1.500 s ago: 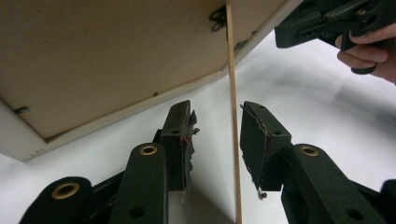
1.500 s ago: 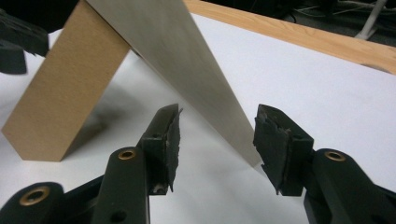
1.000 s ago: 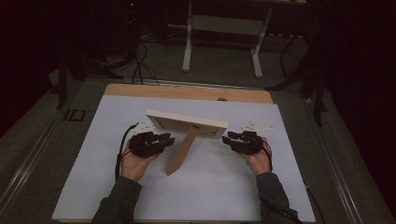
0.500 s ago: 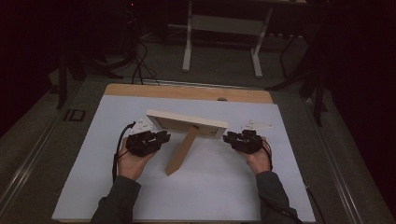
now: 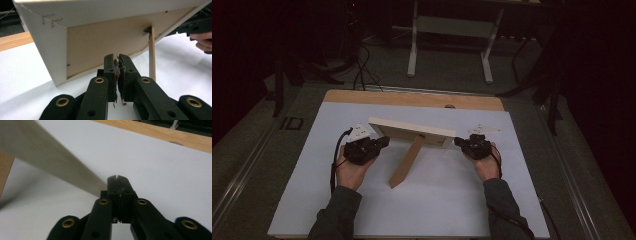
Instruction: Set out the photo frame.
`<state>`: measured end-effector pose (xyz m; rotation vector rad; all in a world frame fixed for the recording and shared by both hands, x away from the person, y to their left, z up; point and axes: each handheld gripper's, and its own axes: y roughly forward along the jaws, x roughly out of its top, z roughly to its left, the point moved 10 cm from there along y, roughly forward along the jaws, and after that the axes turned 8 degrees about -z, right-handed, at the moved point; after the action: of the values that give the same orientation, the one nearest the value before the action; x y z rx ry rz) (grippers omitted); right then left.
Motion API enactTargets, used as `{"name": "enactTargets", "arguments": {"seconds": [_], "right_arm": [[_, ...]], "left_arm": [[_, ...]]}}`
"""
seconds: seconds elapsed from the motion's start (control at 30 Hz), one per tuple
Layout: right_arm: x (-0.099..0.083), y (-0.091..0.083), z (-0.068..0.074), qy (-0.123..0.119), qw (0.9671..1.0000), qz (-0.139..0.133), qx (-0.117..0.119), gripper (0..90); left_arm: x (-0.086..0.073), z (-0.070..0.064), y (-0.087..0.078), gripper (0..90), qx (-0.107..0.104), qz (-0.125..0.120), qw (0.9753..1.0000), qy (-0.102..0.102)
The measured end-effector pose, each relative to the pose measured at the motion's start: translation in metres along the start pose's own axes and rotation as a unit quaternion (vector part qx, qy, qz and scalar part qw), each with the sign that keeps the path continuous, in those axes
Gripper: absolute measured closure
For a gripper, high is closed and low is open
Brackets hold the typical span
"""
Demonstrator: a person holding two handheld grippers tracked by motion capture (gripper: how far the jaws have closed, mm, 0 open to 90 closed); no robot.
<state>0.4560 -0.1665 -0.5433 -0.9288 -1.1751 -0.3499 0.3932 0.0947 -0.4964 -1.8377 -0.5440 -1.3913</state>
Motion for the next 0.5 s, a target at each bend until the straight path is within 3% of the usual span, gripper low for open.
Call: {"name": "enactTargets", "arguments": {"seconds": [0.33,0.5], "right_arm": [[0.006,0.012,-0.001,0.023,0.9997,0.002,-0.005,89.9],[0.007,0.015,0.001,0.015,0.9999,0.006,-0.002,89.9]], "left_arm": [[0.008,0.002,0.005,90.0,-0.006,-0.002,0.9999,-0.009],[0.011,0.002,0.008,90.0,-0.001,-0.003,0.9999,-0.013]]}}
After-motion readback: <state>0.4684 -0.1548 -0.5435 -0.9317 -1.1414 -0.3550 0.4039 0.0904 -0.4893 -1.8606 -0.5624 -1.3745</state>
